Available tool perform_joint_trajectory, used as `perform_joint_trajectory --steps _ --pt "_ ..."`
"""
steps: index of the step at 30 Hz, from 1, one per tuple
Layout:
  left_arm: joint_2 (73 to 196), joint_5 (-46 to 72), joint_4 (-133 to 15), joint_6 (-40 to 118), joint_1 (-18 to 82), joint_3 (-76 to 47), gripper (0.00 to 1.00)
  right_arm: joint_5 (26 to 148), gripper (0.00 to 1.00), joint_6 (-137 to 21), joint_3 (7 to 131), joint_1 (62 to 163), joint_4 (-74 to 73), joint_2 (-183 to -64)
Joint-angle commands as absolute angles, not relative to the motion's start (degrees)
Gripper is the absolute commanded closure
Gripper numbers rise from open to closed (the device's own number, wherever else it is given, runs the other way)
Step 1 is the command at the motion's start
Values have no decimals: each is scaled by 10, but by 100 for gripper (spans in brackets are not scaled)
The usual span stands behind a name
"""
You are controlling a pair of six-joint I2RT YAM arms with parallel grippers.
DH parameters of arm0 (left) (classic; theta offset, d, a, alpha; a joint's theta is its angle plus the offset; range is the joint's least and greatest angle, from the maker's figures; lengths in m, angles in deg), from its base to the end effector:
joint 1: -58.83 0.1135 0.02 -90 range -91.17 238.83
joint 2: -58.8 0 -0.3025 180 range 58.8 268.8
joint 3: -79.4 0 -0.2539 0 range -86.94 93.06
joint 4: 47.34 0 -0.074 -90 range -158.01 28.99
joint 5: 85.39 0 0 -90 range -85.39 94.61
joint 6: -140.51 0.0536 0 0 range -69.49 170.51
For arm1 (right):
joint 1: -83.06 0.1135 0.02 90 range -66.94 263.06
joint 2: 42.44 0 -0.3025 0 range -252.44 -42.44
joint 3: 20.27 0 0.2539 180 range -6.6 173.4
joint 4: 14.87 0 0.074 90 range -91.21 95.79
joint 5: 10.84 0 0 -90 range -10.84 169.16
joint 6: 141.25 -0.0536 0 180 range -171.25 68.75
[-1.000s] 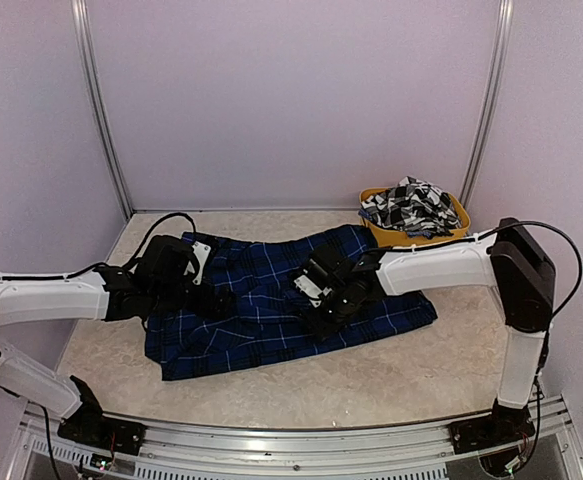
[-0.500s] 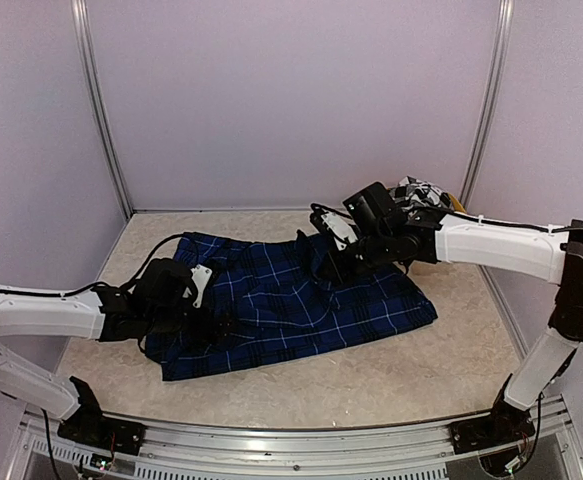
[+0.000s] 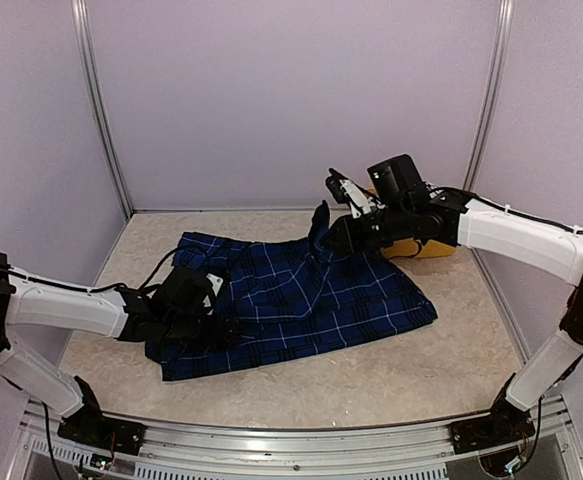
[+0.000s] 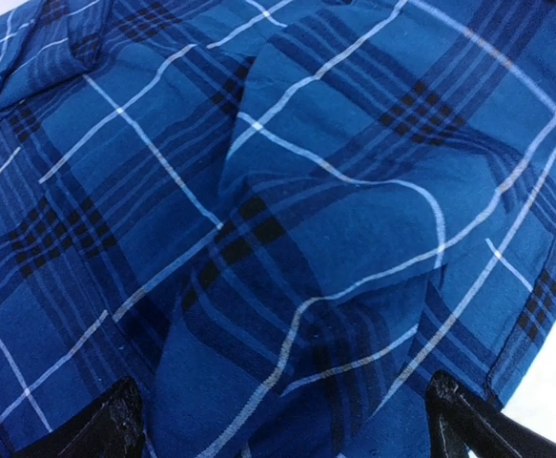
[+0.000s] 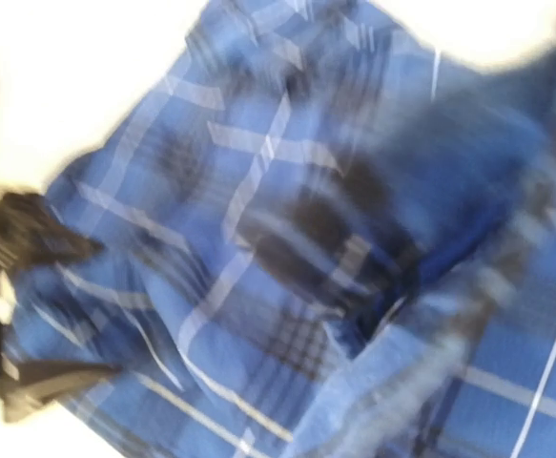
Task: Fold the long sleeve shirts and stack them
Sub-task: Fold the sleeve of the 1/3-folded shirt.
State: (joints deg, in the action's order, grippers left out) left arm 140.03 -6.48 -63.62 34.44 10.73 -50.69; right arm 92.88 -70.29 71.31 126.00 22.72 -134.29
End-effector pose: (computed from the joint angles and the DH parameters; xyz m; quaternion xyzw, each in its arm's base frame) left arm 0.1921 -0.1987 0.1870 0.2224 0.9016 -0.1149 0.3528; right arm 0.2719 0.2704 0.3373 -0.2360 0.8616 0.3166 0.3188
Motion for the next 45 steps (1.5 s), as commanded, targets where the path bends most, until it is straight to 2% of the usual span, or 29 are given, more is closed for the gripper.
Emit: perform_joint_trajectory --steps 1,15,28,38,45 --pt "1413 -133 -678 293 103 -475 3 953 100 -728 765 1242 189 -1298" --pt "1447 -213 -783 236 104 -438 4 999 100 -748 851 1228 175 -1315" --pt "1423 -279 -833 197 145 -428 4 1024 100 -768 835 1228 155 -1318" --pt "1384 -270 -844 222 214 -449 3 1023 100 -786 744 1230 129 -1300" --pt "1360 -265 -842 230 237 -460 3 972 100 -816 594 1231 96 -1245"
